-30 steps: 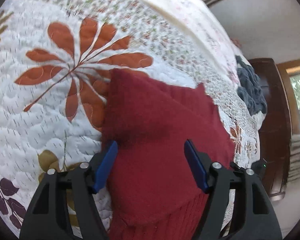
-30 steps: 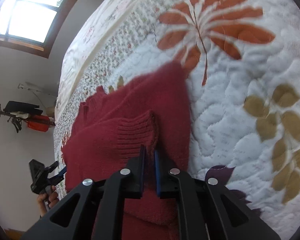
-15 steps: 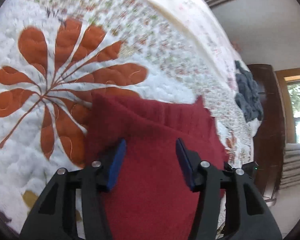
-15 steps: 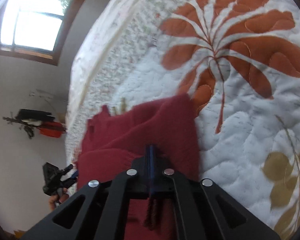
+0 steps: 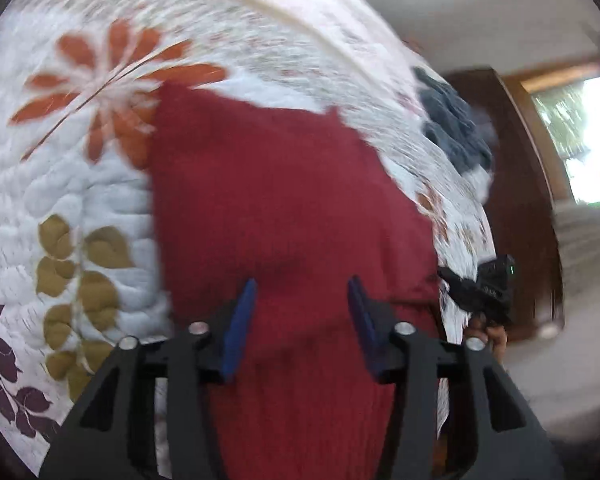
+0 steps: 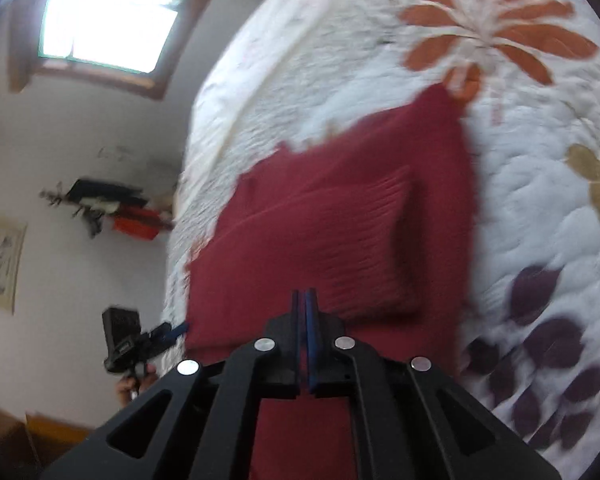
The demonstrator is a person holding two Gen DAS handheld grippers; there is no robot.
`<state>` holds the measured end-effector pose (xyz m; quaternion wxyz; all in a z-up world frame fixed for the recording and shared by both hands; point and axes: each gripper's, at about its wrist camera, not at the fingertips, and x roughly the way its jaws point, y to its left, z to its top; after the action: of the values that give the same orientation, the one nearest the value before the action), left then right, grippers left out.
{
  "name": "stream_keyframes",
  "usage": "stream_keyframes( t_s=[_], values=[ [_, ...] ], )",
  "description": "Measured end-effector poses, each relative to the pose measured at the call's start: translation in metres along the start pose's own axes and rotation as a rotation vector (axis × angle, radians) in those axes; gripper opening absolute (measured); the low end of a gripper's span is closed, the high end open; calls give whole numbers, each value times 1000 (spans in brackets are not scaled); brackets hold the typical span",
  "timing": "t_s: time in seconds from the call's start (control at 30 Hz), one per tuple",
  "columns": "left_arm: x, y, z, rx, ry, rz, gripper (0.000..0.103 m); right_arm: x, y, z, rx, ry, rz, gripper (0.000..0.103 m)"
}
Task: Fold small clothes
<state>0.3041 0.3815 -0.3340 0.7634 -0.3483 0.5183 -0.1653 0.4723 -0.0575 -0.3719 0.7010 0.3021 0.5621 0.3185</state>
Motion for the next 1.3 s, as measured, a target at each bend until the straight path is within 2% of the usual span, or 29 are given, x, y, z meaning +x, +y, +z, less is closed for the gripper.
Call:
stream_keyframes(
  t_s=[0.07, 0.1, 0.13, 0.2, 0.23, 0.3, 0.33, 0.43, 0.53, 0.6, 0.7, 0.73, 0.8, 0.93, 1.07, 1.3],
  values=[
    [10, 0, -6, 24, 33, 51, 55, 8, -1, -7, -14, 36, -24, 4],
    [16, 6, -7, 16, 49, 93, 54, 14, -5, -10, -12, 51, -61, 4],
    [22, 12, -9, 4, 59, 111, 51, 24, -17, -15, 0, 73, -135, 0],
    [19, 16, -12, -27, 49, 103, 51, 26, -21, -18, 9, 67, -140, 0],
    [10, 12, -13, -32, 40, 85, 55, 20, -17, -20, 21, 63, -136, 2],
    [-6, -1, -20, -12, 27, 63, 66, 3, -5, -27, 8, 46, -107, 32],
    [-13, -4, -24, -7, 27, 59, 72, -12, 1, -35, -1, 37, -94, 36],
    [-40, -10, -60, -22, 59, 31, 75, -49, 2, -72, 22, 58, -73, 37],
    [-69, -4, -119, -70, 103, 37, 77, -85, -5, -121, 65, 107, -109, 41],
    [-84, 4, -158, -105, 120, 47, 77, -109, -12, -156, 98, 151, -126, 52],
    [-100, 14, -212, -175, 148, 58, 78, -149, -28, -216, 179, 213, -146, 63],
    [-105, 20, -230, -205, 160, 63, 78, -160, -34, -240, 211, 237, -150, 63],
    [-113, 23, -254, -238, 167, 54, 79, -169, -39, -264, 248, 250, -176, 63],
    [-119, 29, -290, -285, 185, 36, 80, -185, -47, -307, 327, 246, -147, 63],
    [-114, 43, -309, -387, 206, -58, 81, -185, -47, -323, 383, 235, -74, 63],
    [-105, 55, -322, -447, 235, -126, 83, -179, -42, -335, 365, 233, -80, 61]
  ],
)
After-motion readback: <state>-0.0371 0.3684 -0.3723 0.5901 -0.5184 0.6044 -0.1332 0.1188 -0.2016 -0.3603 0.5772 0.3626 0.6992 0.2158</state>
